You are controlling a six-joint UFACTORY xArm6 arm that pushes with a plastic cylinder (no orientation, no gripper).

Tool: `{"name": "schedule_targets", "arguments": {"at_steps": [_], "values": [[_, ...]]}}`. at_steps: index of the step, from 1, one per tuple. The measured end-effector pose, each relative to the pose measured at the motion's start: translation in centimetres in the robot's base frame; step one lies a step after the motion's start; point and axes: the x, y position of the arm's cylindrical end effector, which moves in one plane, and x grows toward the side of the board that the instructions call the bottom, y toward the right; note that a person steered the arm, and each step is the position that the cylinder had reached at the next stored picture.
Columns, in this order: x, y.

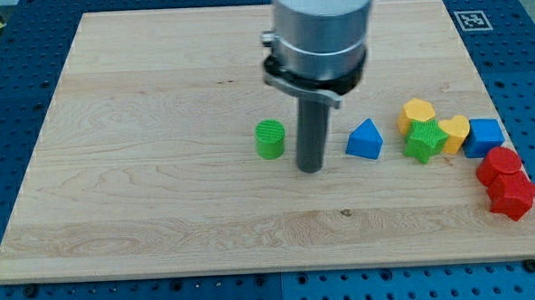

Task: Push the blue triangle towards the top right

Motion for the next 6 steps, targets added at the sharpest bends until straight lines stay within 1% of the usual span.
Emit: {"name": "schedule_targets", "arguments": {"at_steps": [1, 3, 4, 5, 6], "values": [[-0.6, 3.9], [-0.8, 5.2], [-2.3, 7.3], [-7.6, 6.6], [-12.2, 4.4]]}}
